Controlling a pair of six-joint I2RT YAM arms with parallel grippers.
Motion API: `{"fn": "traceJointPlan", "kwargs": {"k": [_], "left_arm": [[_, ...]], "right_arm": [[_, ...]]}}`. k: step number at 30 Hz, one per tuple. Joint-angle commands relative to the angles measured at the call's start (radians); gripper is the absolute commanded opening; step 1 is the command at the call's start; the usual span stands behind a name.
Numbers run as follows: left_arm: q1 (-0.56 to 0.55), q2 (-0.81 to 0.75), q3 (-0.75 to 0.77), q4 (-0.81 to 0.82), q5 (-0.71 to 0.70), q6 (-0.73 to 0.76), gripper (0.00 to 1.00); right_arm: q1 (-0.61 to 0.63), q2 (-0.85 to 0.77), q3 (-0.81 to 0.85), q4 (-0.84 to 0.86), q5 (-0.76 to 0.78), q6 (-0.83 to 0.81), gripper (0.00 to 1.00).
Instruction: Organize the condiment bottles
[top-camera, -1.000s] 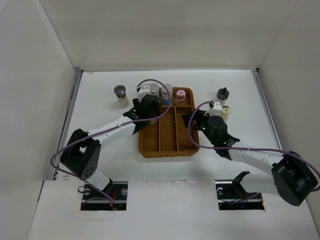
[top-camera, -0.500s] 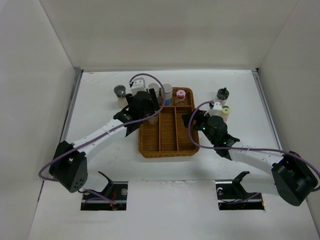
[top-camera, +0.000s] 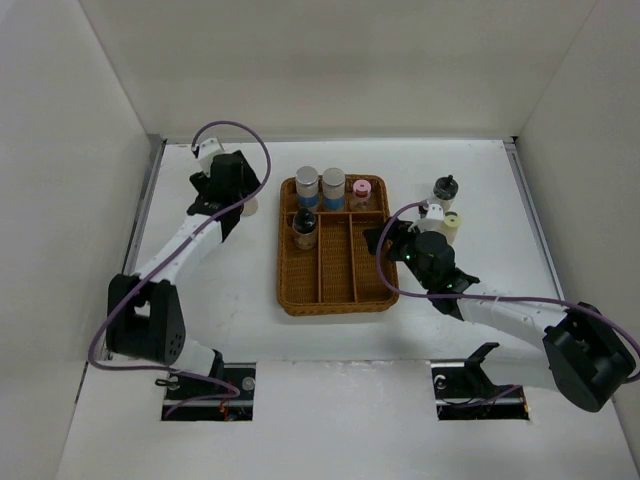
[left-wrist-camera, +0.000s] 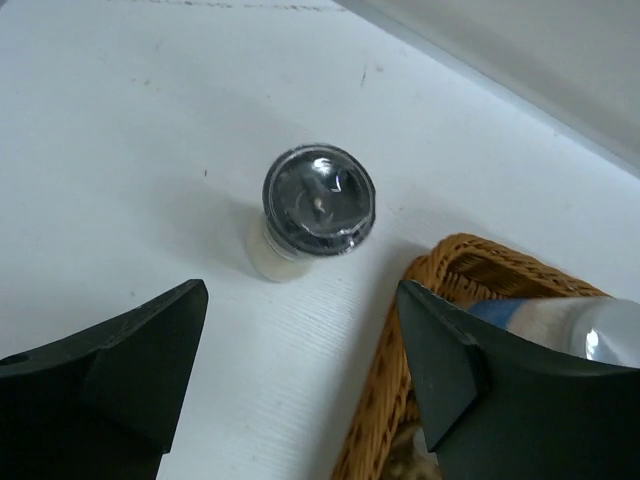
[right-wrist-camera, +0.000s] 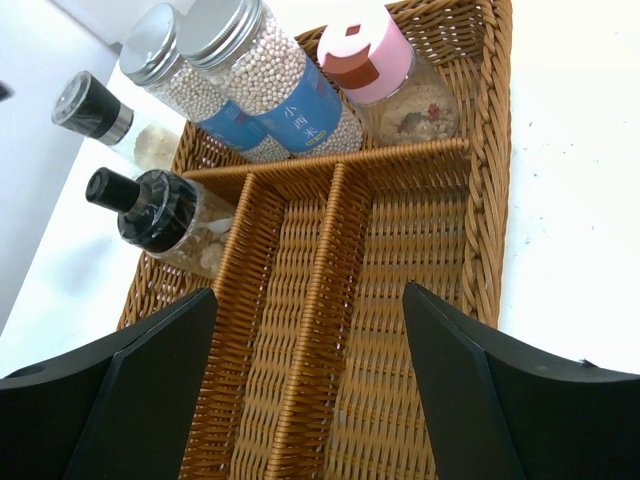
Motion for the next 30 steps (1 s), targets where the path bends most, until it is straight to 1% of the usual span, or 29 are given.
{"fn": "traceJointPlan", "kwargs": {"k": [1,4,9,13,18,24,27,29,30], "left_arm": [[0.040,0.086,0.124,-0.007,0.093,0.041,0.76],[0.054,0.149,0.172,0.003,0.104,0.055,0.76],[0.063,0.257,0.270,-0.023,0.123,0.095,0.76],[0.066,0.326,0.336,-0.052,0.108,0.119,0.76],[0.071,0.369,0.360,-0.078,0.073,0.128,0.73],[0.072,0.390,0.350,-0.080,0.053,0.136,0.72],[0.068,0.392,0.350,-0.075,0.058,0.138,0.68],[0.064,0.392,0.351,-0.075,0.058,0.141,0.60],[0.063,0.390,0.351,-0.077,0.056,0.141,0.54]], "right_arm": [[0.002,-0.005,0.000,0.072,0.004,0.003,0.82],[0.003,0.000,0.005,0.072,0.001,-0.001,0.83],[0.003,0.003,0.007,0.072,0.000,-0.003,0.83],[0.003,0.010,0.010,0.072,0.000,-0.004,0.83],[0.003,0.020,0.013,0.072,0.000,-0.007,0.84],[0.003,0.027,0.014,0.073,0.000,-0.007,0.84],[0.003,0.036,0.017,0.073,0.000,-0.007,0.84],[0.003,0.040,0.019,0.073,0.000,-0.007,0.84],[0.003,0.040,0.019,0.073,0.000,-0.007,0.84]]}}
